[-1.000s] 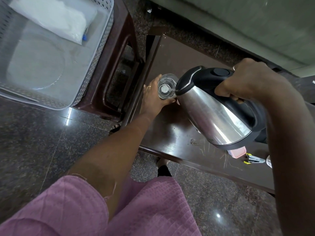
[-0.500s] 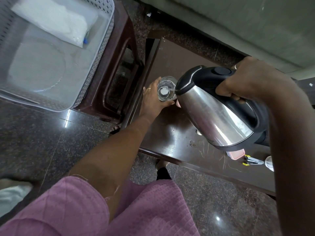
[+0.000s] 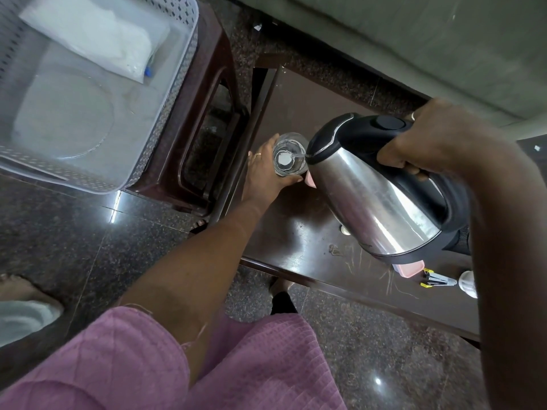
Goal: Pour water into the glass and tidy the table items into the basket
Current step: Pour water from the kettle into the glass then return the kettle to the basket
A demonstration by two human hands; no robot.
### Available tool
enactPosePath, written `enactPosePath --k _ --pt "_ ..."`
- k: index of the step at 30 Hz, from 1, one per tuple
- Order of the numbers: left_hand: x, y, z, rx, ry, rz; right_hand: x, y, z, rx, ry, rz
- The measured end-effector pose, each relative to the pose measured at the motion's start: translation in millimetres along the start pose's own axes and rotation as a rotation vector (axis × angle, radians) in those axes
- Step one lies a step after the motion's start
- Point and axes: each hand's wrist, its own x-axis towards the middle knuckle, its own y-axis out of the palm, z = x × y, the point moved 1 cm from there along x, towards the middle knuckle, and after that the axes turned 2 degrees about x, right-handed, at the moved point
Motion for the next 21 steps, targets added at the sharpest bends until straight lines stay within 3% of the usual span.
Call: enactPosePath --k 21 --pt "-2.4 0.6 -0.1 -0.013 -0.002 0.006 -7.5 8.1 -0.2 0.003 0.005 0.014"
